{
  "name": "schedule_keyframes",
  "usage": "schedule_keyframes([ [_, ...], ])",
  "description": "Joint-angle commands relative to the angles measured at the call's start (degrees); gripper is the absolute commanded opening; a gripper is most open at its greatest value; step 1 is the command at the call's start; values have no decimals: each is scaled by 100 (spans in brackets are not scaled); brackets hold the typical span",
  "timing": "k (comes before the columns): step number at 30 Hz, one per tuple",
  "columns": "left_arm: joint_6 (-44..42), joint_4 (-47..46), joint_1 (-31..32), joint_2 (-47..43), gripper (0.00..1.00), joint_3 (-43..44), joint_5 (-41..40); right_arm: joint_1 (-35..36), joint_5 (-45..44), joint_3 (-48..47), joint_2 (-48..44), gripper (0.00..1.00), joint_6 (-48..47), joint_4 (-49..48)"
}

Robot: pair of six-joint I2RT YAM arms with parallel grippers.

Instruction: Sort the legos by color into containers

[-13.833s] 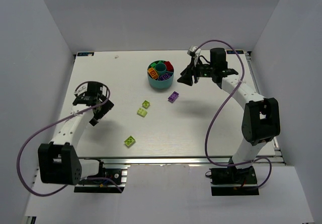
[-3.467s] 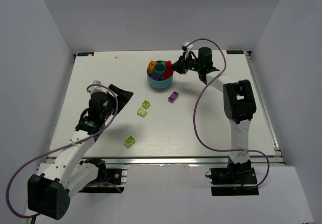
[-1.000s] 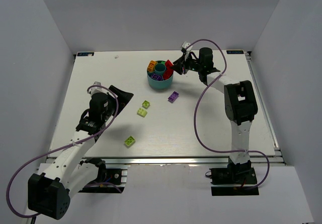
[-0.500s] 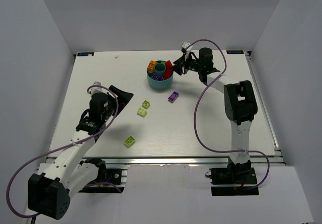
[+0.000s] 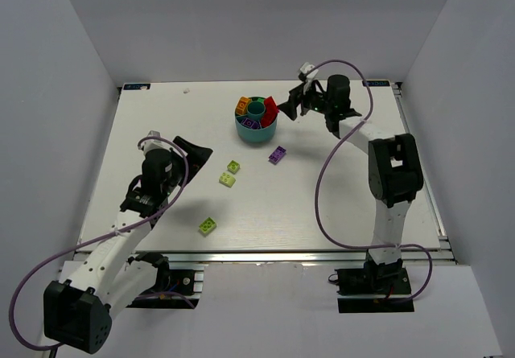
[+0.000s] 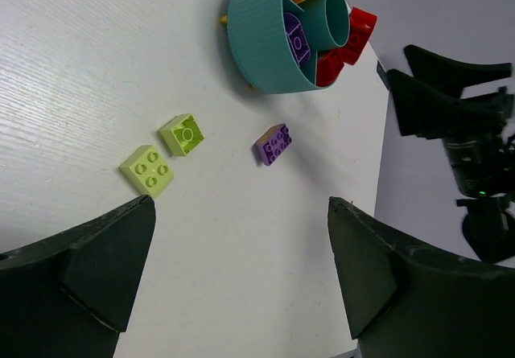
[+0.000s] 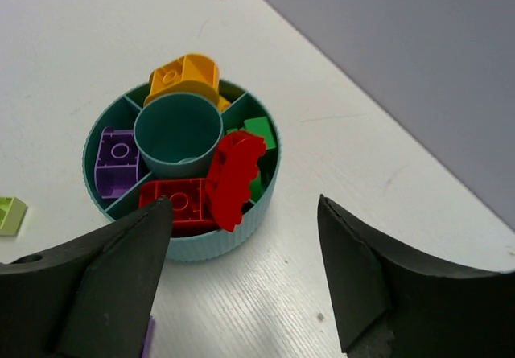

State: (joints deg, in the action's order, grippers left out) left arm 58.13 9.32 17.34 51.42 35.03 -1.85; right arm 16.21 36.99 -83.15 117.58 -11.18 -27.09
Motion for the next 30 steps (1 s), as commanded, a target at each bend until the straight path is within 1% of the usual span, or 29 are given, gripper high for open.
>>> schedule_keyframes([
  [1, -126, 166, -20, -150, 98, 48, -193, -127, -122, 62, -726, 78, -226, -70],
  [2, -161, 193, -29, -167, 98, 66, -219, -144, -61, 63, -806, 81, -375, 123],
  [3, -196, 236, -21, -185, 98, 74, -254, -170, 113, 80, -894, 84, -916, 377],
  [4, -249, 254, -29, -254, 98, 75, -324, -197, 681, 98, -1069, 89, -1278, 963],
  [5, -241, 385, -21, -299, 98, 83, -403, -214, 1078, 115, -1123, 89, -1673, 1326],
  [6, -241, 438, -20, -369, 98, 75, -491, -249, 1543, 63, -1175, 90, -2817, 1825],
  [7, -232, 543, -29, -509, 98, 57, -666, -258, 2279, 2, -1246, 90, -3637, 3309],
  [8, -258, 597, -29, -588, 98, 40, -746, -250, 2530, -51, -1264, 89, -4655, 4220],
  [9, -284, 649, -29, -667, 98, 22, -808, -223, 2732, -113, -1272, 90, -5970, 5230],
  [10, -380, 772, -29, -807, 98, 22, -913, -197, 2630, -200, -1194, 89, -8742, 6241],
  [11, -433, 834, -47, -861, 98, 31, -931, -92, 2333, -271, -1115, 89, -9874, 7896],
  [12, -486, 895, -38, -896, 98, 48, -949, -22, 1947, -341, -1019, 89, -10634, 8399],
  [13, -582, 1105, -47, -932, 98, 109, -984, 31, 1413, -446, -878, 89, -11164, 8665],
  [15, -679, 1378, -64, -941, 94, 249, -1037, 93, 1119, -526, -798, 89, -11213, 8844],
  [16, -715, 1675, -73, -932, 83, 303, -1072, 154, 1065, -666, -737, 88, -11074, 8783],
  [17, -741, 1809, -73, -923, 83, 347, -1081, 181, 1021, -771, -702, 87, -10942, 8782],
  [18, -820, 1940, -73, -932, 60, 382, -1072, 216, 1020, -886, -666, 86, -10784, 8722],
  [19, -864, 2125, -73, -932, 47, 443, -1037, 251, 1029, -1000, -579, 85, -10643, 8730],
  [21, -978, 2249, -82, -923, 24, 479, -792, 400, 994, -1317, -491, 81, -10326, 8747],
  [22, -1101, 2397, -82, -897, 22, 514, -695, 453, 924, -1361, -456, 80, -10238, 8712],
  [23, -1154, 2468, -82, -871, 23, 531, -599, 575, 872, -1353, -447, 79, -10072, 8634],
  [26, -1313, 2732, -82, -616, 46, 567, -194, 804, 547, -1282, -446, 78, -10053, 8431],
  [28, -1392, 2829, -82, -423, 60, 549, 8, 919, 248, -1326, -350, 78, -10123, 8466],
  [30, -1409, 2821, -82, -378, 63, 470, 44, 1077, -41, -1544, -236, 78, -10184, 8571],
])
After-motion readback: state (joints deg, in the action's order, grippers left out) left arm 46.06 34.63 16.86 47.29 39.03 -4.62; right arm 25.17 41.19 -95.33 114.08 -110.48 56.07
